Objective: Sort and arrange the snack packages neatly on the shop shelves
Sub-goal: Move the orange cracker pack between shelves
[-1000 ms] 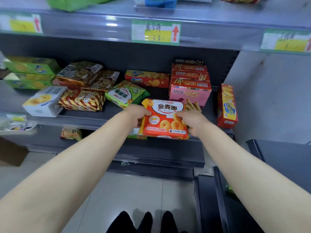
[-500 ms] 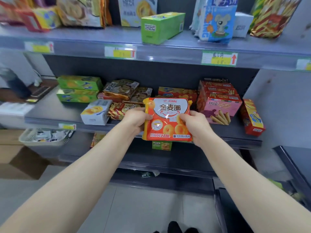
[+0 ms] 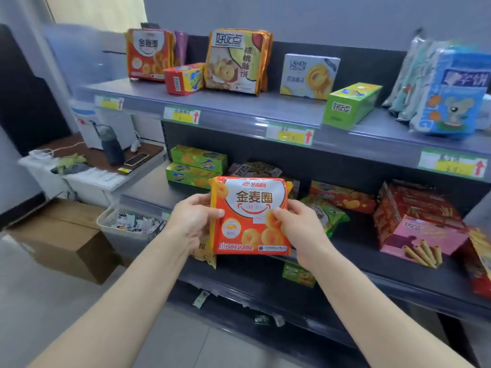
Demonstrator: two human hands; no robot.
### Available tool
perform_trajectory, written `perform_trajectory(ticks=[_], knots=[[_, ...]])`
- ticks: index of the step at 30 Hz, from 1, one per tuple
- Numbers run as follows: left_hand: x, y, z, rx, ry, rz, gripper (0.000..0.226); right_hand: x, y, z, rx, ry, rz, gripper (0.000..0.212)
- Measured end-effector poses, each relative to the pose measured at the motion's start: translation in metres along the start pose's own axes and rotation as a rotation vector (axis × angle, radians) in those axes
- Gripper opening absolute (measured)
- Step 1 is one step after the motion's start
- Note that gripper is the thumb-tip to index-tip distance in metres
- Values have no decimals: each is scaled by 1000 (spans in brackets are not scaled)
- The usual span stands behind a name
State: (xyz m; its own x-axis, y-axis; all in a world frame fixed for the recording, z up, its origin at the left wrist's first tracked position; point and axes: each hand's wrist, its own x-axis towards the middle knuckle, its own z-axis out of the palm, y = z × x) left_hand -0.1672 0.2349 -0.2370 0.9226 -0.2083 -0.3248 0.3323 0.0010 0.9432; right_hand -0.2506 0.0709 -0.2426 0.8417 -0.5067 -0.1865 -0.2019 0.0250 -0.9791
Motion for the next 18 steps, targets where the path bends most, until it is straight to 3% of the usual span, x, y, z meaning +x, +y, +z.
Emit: perform_trajectory(ticks=[10, 18], knots=[[-13, 55, -59, -29, 312, 154, 26, 27, -45, 63, 65, -323, -126, 16], [-10, 100, -82, -140, 416, 311, 31, 38, -96, 106, 77, -409, -236, 23]])
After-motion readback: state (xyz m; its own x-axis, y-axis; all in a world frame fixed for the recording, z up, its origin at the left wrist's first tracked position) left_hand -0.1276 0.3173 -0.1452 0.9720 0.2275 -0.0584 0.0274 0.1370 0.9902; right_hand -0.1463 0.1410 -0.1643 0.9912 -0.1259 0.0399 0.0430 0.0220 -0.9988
